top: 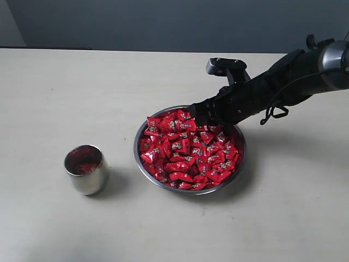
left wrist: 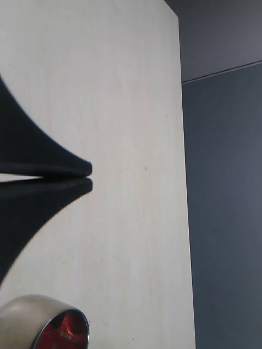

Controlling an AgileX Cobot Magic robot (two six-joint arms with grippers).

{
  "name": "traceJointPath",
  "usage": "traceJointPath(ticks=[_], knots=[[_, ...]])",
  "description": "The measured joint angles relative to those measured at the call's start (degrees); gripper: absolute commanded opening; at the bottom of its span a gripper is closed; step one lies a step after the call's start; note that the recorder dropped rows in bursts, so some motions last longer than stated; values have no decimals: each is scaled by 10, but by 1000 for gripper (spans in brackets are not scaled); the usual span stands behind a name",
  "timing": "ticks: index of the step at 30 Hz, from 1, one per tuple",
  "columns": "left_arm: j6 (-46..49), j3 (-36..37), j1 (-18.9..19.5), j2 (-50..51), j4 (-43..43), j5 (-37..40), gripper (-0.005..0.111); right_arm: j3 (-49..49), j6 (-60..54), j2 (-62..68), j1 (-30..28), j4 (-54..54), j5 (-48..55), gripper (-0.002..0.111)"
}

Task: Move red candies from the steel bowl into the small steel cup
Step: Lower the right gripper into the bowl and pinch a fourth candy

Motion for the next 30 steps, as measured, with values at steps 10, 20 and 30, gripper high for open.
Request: traceJointPath(ticks=[10, 20, 30], knots=[[0, 0, 0, 0, 0, 0, 0, 0, 0, 8, 0, 0, 6, 33], [0, 0, 0, 0, 0, 0, 0, 0, 0, 8, 0, -14, -5, 33], [0, 0, 0, 0, 0, 0, 0, 0, 0, 8, 0, -17, -16, 33]])
